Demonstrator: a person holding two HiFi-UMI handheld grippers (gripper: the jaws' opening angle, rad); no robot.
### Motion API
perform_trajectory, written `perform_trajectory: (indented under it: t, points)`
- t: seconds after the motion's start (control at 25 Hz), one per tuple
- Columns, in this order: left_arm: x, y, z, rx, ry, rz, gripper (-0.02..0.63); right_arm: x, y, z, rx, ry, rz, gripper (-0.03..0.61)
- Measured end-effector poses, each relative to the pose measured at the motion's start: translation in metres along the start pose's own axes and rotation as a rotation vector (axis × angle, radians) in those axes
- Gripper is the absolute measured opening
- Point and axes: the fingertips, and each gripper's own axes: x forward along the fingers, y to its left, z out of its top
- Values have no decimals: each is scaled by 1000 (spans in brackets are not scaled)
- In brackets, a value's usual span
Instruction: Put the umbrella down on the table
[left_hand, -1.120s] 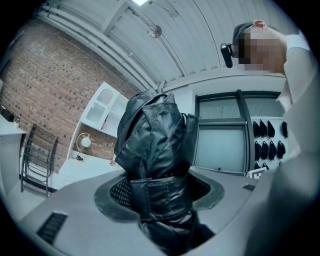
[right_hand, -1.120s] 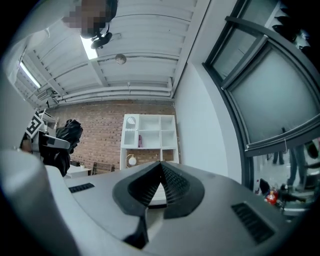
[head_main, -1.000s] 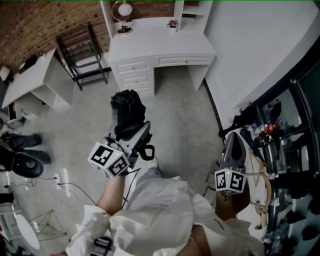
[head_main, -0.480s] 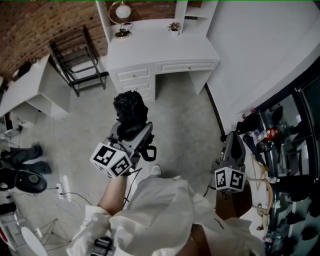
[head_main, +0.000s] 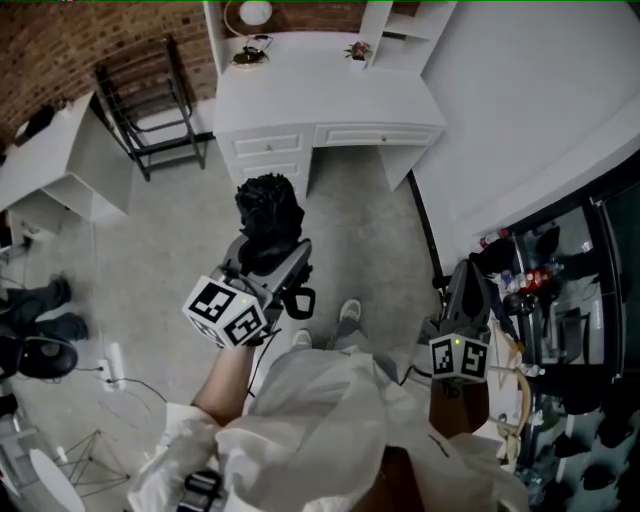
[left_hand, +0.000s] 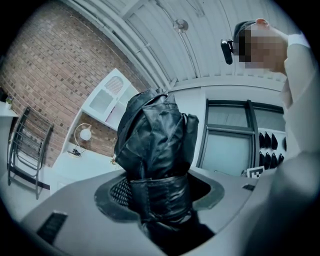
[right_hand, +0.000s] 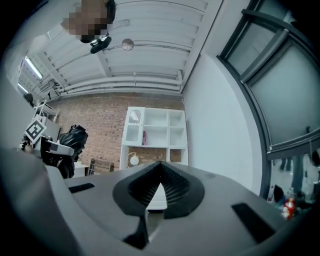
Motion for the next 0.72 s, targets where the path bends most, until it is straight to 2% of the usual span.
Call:
perform_trajectory:
  t: [0.36, 0.72]
  points:
    - [50, 25, 7, 20, 7, 26, 281, 67, -13, -17, 35, -2, 47, 20]
    - [156, 46, 22, 67, 14, 48, 281, 161, -70, -29, 66, -25, 72, 20]
